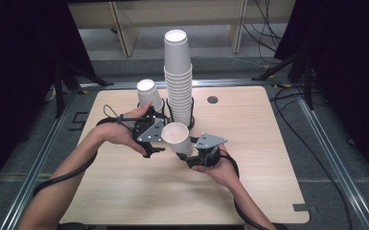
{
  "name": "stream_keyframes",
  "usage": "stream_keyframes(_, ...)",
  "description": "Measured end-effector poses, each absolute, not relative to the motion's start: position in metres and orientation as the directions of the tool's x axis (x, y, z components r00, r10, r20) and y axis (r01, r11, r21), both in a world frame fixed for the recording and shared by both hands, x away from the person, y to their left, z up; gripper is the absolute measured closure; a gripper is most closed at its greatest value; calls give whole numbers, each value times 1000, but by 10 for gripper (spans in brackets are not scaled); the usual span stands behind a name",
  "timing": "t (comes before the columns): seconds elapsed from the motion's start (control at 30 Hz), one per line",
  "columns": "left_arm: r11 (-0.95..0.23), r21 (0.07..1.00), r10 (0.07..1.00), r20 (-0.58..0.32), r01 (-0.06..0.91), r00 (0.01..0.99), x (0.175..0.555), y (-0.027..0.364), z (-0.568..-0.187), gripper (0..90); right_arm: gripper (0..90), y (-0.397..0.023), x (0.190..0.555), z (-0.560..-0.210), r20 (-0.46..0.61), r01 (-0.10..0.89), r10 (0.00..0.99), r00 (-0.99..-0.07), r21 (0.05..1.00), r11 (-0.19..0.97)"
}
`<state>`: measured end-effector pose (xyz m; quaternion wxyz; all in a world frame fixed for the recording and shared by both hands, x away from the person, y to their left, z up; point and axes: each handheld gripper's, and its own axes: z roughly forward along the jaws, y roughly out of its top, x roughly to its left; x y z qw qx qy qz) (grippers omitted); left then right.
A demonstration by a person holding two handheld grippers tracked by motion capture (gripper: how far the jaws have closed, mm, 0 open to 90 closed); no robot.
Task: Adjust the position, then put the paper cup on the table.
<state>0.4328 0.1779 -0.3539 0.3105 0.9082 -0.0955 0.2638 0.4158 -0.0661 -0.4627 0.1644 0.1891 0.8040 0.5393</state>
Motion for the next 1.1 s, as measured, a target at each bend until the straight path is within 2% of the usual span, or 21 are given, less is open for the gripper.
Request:
stream_keyframes(0.2,-744,614,103,495,-264,863,429,198,-362,0,292,-74,413,-462,-41,143,517,-855,939,311)
stream_keyframes(0.33,-712,667,175,470,-218,865,426,211,-370,0,291,-80,413,-462,-53,120,543,-838,953,279)
stream_keyframes(0.37,-702,681,194,464,-208,864,426,214,-372,0,291,-81,411,-462,-26,148,549,-835,951,271)
stream_keyframes(0.43,-676,714,251,456,-182,854,424,220,-378,0,290,-83,411,-461,-41,134,575,-817,957,258)
stream_keyframes(0.47,-666,727,278,453,-169,847,423,223,-381,0,289,-85,410,-461,-8,156,568,-823,959,238)
stream_keyframes(0.5,-643,752,294,417,-145,860,421,225,-386,0,289,-88,409,-461,-11,160,579,-815,957,243)
stream_keyframes(0.67,-618,780,382,407,-98,829,414,242,-404,0,288,-102,409,-461,-23,153,626,-780,962,225)
stream_keyframes(0.77,-587,809,449,367,-40,815,410,250,-416,0,287,-111,407,-462,31,201,643,-765,960,193)
stream_keyframes(0.93,-530,848,540,328,10,775,404,258,-432,0,287,-125,403,-460,50,220,700,-713,963,156)
stream_keyframes(1.0,-499,866,585,308,33,750,401,260,-438,0,287,-130,405,-460,12,184,716,-698,969,163)
stream_keyframes(1.1,-453,889,649,275,69,710,398,265,-448,0,287,-135,402,-458,38,204,738,-674,969,136)
